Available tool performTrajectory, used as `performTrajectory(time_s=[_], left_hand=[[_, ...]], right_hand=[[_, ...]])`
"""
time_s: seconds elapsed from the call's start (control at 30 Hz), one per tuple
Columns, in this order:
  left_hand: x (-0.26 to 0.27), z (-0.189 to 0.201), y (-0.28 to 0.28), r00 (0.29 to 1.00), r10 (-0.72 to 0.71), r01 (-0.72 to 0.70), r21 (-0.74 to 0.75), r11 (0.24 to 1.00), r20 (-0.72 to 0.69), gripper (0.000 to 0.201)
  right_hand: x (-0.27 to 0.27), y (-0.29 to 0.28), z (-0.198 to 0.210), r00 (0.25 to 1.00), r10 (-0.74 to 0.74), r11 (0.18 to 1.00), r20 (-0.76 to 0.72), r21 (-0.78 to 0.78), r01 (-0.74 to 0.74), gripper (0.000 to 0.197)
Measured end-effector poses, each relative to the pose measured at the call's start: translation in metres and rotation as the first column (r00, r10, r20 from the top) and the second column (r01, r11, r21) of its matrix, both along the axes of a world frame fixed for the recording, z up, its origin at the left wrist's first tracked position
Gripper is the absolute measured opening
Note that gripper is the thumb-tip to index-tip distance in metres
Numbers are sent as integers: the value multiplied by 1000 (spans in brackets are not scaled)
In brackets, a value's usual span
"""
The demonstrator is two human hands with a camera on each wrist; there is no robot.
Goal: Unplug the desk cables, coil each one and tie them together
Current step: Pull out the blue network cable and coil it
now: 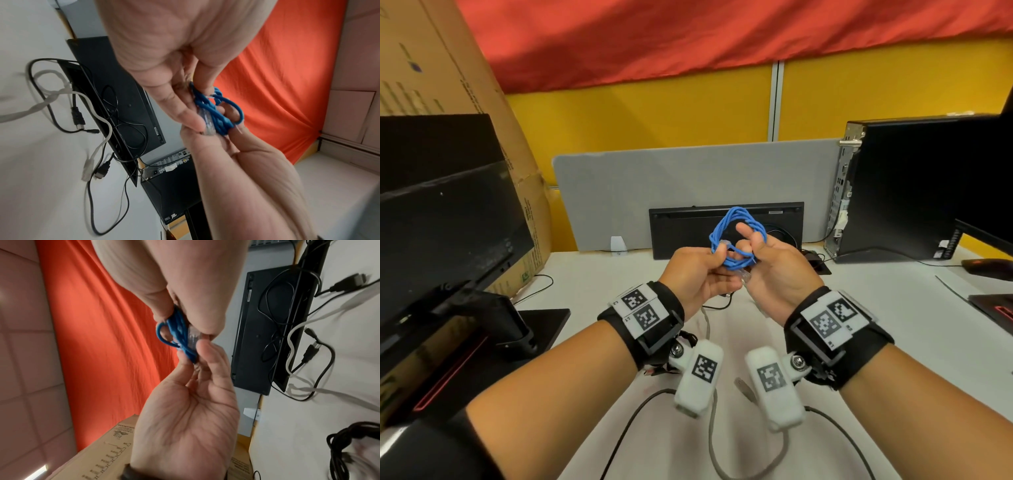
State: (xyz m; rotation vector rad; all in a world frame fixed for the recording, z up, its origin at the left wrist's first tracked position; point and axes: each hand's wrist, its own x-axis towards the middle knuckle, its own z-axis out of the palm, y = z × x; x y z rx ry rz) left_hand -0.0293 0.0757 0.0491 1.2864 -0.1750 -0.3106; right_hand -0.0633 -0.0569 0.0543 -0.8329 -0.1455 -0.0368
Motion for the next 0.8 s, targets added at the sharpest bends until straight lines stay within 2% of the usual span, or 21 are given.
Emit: performTrajectory(time_s=[0.2,0.33,0.4,0.47,0.53,0.6,0.67,0.7,0.73,0.8], left_hand=[[1,-2,4,996,-88,88,-30,996,-24,23],[1,-3,7,990,-137,136,-44,990,-32,25],[1,-2,8,989,-140,137,-49,989,-50,25],[3,-1,10,991,-123,119,-63,991,-54,25],[4,-1,13,994,-102,100,-66,993,-29,26],[3,-1,16,997,-78,78,-48,996,3,23],[2,-3,18,998,-47,46,17,999,52,21],[1,-4,18,996,-37,32,59,998,79,20],[0,-5,18,994,-32,22,97,995,103,20],[-2,-6,19,989,-19,-7,173,985,147,22]], right_hand=[[3,-6,-1,996,84,994,-30,76,-82,21],[3,-9,0,989,140,990,-41,-5,-141,12],[4,-10,-1,993,113,990,-42,-78,-116,32],[4,-9,-2,998,57,961,16,-273,-50,53],[5,-8,-4,992,-34,832,121,-546,95,65],[5,-9,-7,964,-138,604,227,-752,264,71],[6,-10,-12,925,-230,381,303,-846,372,79],[6,-9,-15,909,-270,307,317,-867,393,81],[6,-9,-17,906,-297,264,302,-886,382,81],[4,-8,-20,938,-289,245,193,-932,267,82]])
